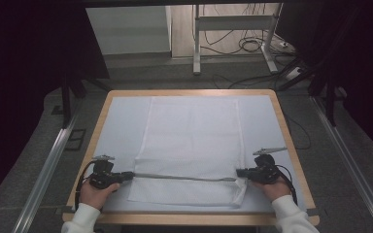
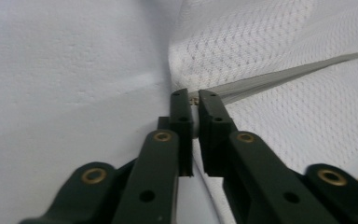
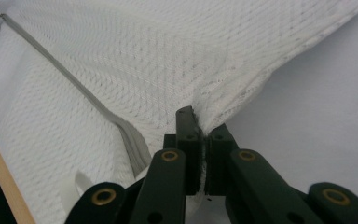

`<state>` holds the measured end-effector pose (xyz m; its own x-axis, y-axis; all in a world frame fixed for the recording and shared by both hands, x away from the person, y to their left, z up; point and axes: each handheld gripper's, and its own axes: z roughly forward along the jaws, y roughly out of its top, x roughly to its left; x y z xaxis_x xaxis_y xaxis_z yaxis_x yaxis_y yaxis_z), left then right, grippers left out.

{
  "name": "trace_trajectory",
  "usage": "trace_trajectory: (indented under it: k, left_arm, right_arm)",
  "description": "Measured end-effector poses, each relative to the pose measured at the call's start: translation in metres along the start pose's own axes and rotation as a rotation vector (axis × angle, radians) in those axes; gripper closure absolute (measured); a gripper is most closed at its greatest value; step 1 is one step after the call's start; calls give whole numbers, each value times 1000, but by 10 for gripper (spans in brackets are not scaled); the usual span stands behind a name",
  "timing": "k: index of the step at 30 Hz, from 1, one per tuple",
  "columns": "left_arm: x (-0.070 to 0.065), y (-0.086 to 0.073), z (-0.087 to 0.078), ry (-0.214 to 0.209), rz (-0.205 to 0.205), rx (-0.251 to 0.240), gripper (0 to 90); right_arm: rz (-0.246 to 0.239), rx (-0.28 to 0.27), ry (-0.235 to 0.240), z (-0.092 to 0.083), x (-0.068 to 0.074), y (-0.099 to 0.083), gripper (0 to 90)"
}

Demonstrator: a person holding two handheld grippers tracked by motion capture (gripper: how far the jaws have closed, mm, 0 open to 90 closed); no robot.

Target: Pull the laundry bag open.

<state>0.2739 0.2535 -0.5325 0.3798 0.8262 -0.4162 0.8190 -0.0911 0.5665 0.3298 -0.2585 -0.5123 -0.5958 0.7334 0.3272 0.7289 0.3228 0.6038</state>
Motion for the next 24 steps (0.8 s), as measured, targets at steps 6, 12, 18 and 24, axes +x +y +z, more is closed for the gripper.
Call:
trace_trajectory:
  k: [6, 12, 18, 24]
  left_arm:
    - [-4, 2, -14, 46, 27, -99, 624]
    - [-21, 8, -25, 62, 126, -183, 390]
    - [-35, 17, -34, 58, 227, -250, 329]
    - [-37, 24, -37, 82, 263, -270, 316]
  right_arm:
    - [-7, -23, -34, -5, -1, -1, 670]
    - [-33, -120, -124, -18, 3, 4, 381]
    - [-129, -224, -124, -34, 13, 9, 364]
    - [-175, -282, -125, -48, 12, 7, 325]
